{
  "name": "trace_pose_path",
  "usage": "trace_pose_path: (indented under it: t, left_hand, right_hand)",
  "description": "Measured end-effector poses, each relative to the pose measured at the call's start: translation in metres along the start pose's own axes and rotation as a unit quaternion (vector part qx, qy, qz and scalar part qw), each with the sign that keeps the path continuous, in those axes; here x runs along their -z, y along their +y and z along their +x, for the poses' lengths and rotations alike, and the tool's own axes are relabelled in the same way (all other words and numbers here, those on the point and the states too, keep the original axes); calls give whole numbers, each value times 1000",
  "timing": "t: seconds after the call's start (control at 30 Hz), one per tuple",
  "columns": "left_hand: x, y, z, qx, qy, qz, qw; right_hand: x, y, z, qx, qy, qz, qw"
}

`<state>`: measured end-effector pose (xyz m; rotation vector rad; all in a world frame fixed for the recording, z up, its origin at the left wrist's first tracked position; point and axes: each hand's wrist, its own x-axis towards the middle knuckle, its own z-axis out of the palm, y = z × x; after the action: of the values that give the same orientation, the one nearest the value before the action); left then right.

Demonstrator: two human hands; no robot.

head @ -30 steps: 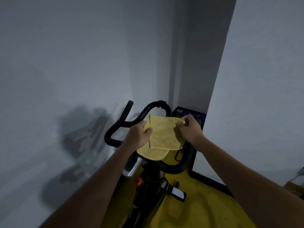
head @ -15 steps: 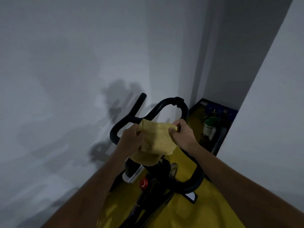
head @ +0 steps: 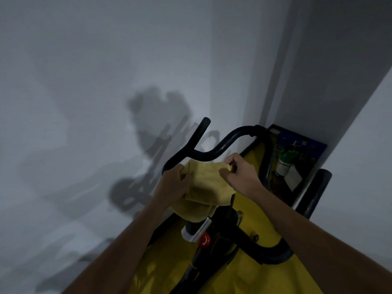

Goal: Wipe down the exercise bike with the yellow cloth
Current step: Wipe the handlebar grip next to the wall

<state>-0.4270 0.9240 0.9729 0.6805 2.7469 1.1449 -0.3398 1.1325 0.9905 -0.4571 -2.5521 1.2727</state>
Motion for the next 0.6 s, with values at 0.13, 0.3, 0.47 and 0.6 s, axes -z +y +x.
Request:
trace_pose_path:
  t: [0.13, 0.3, 0.47, 0.6]
  left_hand:
    - [1, -16, 2, 17, 3, -3, 1000]
    - [2, -24, 5, 51, 15, 2, 999]
    - [-1, -22, 1, 64, 34, 9, 997]
    - [-8, -21, -5, 83, 44, 13, 996]
  right_hand:
    - [-10, -6, 11, 18, -22, -29, 999]
    - [-11, -11, 26, 33, -57, -45, 997]
    - [-13, -9, 40, 56, -97, -60, 992]
    - [-13, -4, 50, 76, -128, -85, 985]
